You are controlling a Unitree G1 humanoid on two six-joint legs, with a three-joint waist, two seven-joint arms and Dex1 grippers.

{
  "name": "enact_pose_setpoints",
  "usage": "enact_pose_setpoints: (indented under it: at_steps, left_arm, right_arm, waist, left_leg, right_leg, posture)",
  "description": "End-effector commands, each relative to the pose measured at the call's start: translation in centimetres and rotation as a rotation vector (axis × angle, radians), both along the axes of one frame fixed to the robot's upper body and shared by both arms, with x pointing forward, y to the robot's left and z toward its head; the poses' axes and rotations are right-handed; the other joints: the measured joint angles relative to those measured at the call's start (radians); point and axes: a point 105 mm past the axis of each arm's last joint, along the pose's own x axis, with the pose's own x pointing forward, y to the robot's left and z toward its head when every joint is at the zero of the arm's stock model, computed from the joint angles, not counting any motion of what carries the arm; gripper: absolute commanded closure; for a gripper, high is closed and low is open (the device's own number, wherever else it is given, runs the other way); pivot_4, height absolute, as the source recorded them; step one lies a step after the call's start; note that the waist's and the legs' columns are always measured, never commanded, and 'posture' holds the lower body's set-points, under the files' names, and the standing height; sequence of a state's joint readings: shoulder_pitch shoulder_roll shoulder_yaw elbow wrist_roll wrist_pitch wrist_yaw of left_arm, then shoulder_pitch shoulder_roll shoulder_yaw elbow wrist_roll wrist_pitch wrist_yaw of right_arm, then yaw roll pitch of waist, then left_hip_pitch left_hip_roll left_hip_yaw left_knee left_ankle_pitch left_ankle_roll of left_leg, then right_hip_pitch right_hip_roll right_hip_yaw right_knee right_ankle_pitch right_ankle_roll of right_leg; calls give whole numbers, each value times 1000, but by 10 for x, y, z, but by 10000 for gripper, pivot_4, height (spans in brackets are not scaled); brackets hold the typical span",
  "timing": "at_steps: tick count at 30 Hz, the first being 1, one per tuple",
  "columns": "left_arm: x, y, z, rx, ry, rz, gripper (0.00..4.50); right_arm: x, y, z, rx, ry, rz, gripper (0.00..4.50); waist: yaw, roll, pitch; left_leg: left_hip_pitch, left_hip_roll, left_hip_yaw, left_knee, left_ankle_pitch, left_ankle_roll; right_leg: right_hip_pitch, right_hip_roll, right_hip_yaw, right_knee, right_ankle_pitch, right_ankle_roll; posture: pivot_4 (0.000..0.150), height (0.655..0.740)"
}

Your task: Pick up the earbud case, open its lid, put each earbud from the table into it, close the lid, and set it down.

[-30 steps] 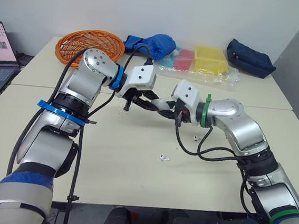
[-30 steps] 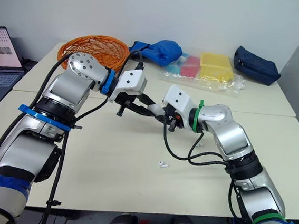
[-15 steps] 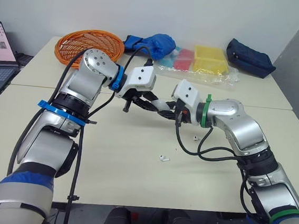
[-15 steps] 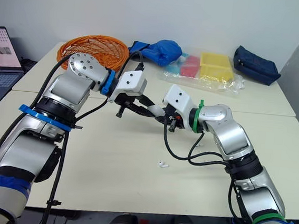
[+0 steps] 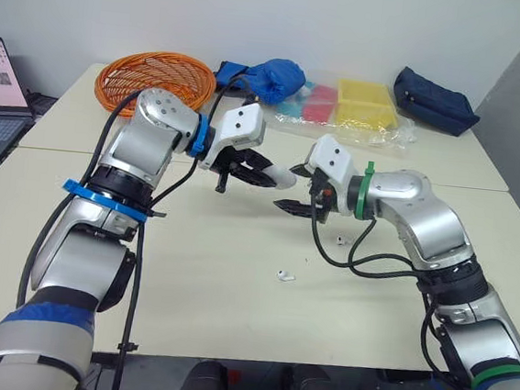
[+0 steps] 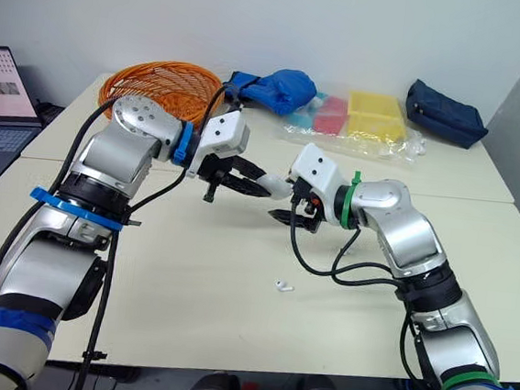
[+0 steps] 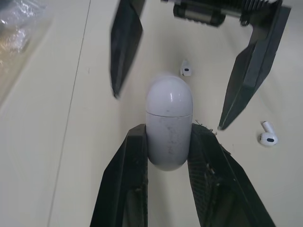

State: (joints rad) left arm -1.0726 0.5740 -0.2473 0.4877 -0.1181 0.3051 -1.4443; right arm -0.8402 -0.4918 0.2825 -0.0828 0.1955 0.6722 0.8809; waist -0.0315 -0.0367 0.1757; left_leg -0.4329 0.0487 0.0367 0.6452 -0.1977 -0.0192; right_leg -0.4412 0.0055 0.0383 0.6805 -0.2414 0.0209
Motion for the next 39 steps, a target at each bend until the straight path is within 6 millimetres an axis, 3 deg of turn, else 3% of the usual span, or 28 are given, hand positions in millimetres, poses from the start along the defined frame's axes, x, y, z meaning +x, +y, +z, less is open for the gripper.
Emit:
enact_pose_setpoints:
  at_steps: [1, 5, 7, 11, 20, 39]
  left_arm:
    - [-9, 7, 6, -159, 92, 48, 37246]
    - [-18, 17, -6, -281, 194, 98, 37246]
    - [-21, 19, -14, -288, 204, 124, 37246]
    - [-25, 12, -12, -324, 215, 140, 37246]
    - [-34, 4, -11, -317, 208, 112, 37246]
    - [-39, 4, -15, -303, 221, 99, 37246]
  right_arm:
    - [-15, -11, 28, 79, -73, 9, 178]
    - [-22, -18, 35, 101, -103, 5, 178]
    - [-28, -16, 35, 98, -92, 35, 178]
    - [-32, -7, 30, 90, -52, 65, 178]
    - [-19, 4, 24, 93, -54, 28, 178]
    - [-1, -8, 36, 110, -84, -60, 178]
  waist:
    - [0, 0, 0]
    - [-1, 0, 0]
    - [-1, 0, 0]
    - [0, 0, 0]
    - [1, 0, 0]
    - [1, 0, 0]
  left_leg:
    - [0, 0, 0, 0, 0, 0]
    - [0, 0, -1, 0, 0, 0]
    - [0, 0, -2, 0, 0, 0]
    - [1, 0, -2, 1, 0, 0]
    - [1, 0, -2, 1, 0, 0]
    - [1, 0, -2, 1, 0, 0]
  right_leg:
    - [0, 0, 0, 0, 0, 0]
    - [0, 0, -1, 0, 0, 0]
    - [1, 0, -1, 1, 0, 0]
    - [1, 0, -1, 1, 0, 0]
    - [2, 0, 0, 0, 0, 0]
    - [2, 0, -1, 0, 0, 0]
  posture:
    - [1500, 7400]
    - [1500, 7400]
    - [1500, 7400]
    - [1500, 7400]
    - [1500, 7400]
    - [1500, 7400]
